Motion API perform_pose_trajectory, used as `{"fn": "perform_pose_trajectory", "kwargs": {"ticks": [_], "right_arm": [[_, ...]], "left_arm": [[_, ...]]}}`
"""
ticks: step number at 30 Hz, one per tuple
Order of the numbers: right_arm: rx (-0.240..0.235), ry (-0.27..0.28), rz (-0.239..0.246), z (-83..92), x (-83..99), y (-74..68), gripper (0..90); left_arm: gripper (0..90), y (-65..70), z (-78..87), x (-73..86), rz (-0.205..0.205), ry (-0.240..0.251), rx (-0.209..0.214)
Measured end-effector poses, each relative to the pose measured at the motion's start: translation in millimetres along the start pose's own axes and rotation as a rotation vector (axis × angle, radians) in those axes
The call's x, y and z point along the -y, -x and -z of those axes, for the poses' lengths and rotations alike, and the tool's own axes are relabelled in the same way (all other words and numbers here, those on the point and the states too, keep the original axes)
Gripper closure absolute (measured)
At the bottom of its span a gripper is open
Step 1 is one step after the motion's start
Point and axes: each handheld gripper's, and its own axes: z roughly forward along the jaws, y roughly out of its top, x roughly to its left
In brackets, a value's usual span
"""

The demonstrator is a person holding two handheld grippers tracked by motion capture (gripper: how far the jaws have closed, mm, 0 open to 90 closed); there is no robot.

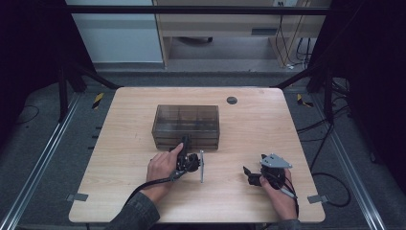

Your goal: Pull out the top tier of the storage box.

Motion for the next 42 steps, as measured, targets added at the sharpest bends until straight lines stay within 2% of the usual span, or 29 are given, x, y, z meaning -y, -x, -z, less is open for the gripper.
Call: {"fn": "perform_pose_trajectory", "kwargs": {"ticks": [23,25,42], "right_arm": [[-0.004,-0.001,0.002,0.0,0.0,-0.1,14.3],[-0.004,-0.002,0.001,0.1,0.0,0.0,14.3],[-0.006,0.001,-0.001,0.3,0.0,0.2,14.3]], "left_arm": [[76.2,5.4,-4.1,-6.3,-0.043,-0.023,-0.027],[76.2,5.4,-4.8,-6.4,-0.031,-0.023,-0.025],[79.6,4.3,-5.2,-7.8,-0.03,-0.031,-0.03]]}}
